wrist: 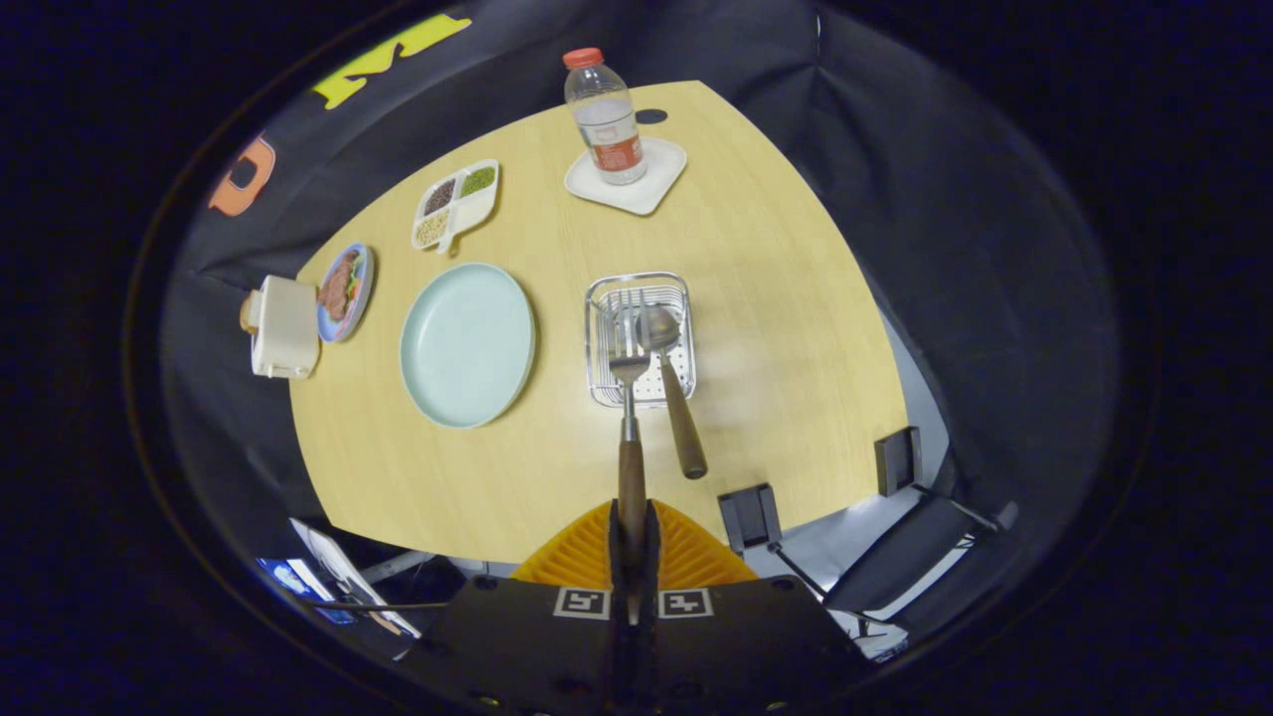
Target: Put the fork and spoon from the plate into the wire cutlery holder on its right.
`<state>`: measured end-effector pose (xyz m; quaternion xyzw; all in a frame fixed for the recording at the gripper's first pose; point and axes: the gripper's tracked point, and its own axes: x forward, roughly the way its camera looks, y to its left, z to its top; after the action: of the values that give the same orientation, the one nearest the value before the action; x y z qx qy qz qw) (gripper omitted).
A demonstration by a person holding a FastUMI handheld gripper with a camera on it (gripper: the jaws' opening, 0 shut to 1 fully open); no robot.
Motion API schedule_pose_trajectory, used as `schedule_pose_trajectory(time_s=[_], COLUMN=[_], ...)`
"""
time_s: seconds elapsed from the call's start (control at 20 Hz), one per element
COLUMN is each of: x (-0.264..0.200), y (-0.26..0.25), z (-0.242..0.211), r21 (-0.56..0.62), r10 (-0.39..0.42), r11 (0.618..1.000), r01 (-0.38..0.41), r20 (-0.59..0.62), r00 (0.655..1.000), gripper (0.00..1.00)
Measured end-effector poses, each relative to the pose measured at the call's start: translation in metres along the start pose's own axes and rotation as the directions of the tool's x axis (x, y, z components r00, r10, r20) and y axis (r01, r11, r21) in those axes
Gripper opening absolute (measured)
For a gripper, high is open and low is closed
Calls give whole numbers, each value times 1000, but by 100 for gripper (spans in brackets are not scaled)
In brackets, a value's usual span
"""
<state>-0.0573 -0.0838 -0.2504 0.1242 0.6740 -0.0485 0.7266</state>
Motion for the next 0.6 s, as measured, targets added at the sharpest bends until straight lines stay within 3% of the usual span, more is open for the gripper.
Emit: schedule_pose_trajectory(time_s=[0.45, 0.6], x=[3, -1], y=[4, 10], z=[13, 22], r21=[29, 35], r10=[0, 9], r11=[1000, 999], r01=[-1, -11], r20=[24, 67], r00=[1000, 998], gripper=[11, 21])
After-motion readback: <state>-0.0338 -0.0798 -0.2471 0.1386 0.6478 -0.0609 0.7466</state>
